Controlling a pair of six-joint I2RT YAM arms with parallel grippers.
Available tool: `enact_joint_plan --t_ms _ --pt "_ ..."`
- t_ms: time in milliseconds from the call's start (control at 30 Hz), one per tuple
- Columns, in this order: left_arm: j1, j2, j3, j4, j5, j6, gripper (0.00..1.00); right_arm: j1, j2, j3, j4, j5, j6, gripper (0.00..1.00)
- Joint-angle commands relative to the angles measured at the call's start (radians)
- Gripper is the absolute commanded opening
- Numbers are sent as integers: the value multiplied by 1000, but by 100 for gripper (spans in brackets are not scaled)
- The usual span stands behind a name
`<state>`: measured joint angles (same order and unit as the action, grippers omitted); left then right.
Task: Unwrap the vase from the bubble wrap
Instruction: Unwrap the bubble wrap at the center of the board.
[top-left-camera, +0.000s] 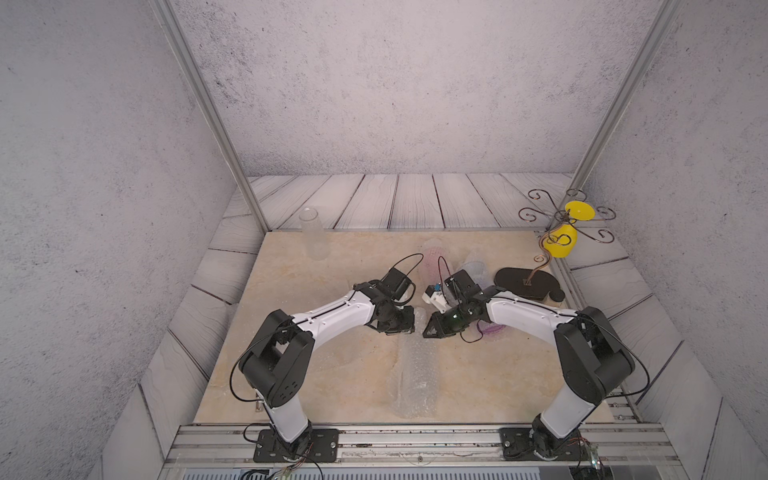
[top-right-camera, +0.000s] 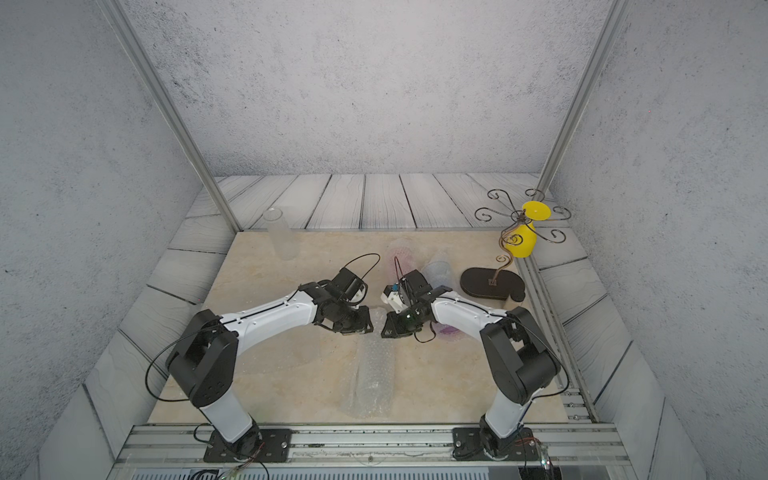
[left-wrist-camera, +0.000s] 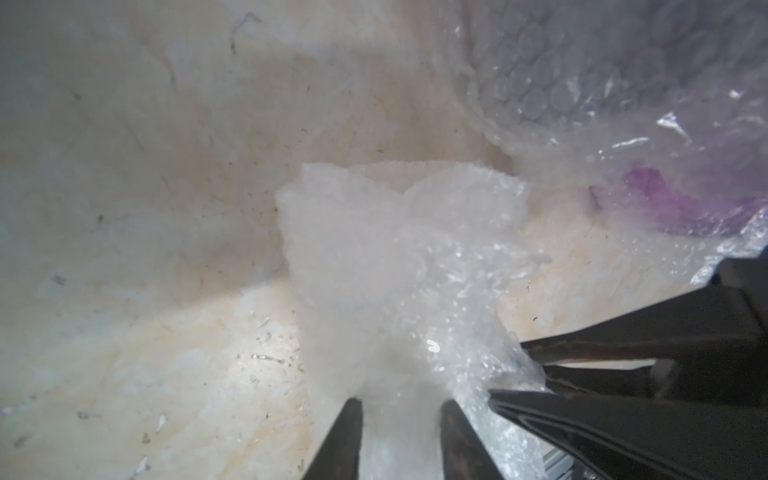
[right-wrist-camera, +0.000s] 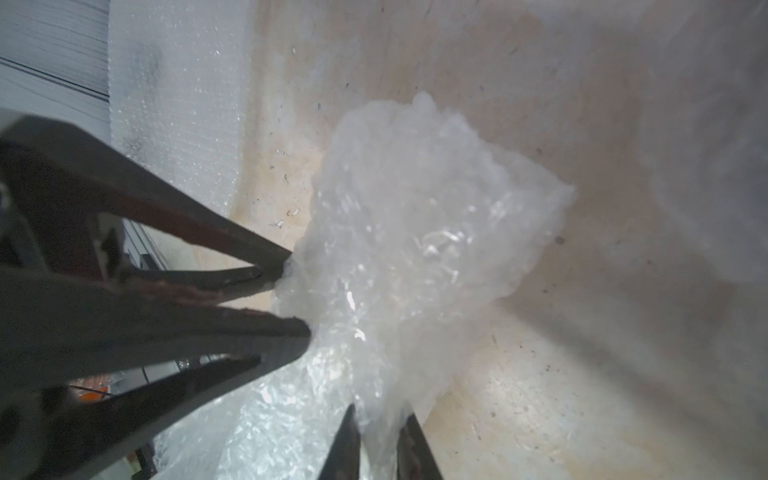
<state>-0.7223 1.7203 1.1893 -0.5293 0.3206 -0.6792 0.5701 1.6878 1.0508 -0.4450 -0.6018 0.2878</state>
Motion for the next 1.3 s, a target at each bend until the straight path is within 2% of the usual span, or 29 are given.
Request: enact_joint_plan --t_ms 0,100,167,300,433,600,667,1267 --pt "-5 5 -6 25 4 -10 23 -3 35 12 3 -21 -1 11" --pt "-5 4 -10 20 5 -9 12 -3 26 10 4 -20 -4 4" --pt "-5 -5 -16 19 3 -7 8 -3 18 8 5 -14 -8 0" --pt "-4 -25 -22 -1 -23 -3 0 -2 -8 0 -2 12 -18 0" --pt "12 -67 -66 0 -66 -32 0 -3 -44 -3 -39 93 -41 0" --pt "57 -128 -156 41 -89 -83 0 -4 -80 8 -154 320 -88 0" --pt "69 -141 -178 53 -91 -92 0 -6 -99 1 -167 372 -89 0" --pt "120 -206 -303 99 -127 -150 0 -29 -179 -37 -173 460 -75 0"
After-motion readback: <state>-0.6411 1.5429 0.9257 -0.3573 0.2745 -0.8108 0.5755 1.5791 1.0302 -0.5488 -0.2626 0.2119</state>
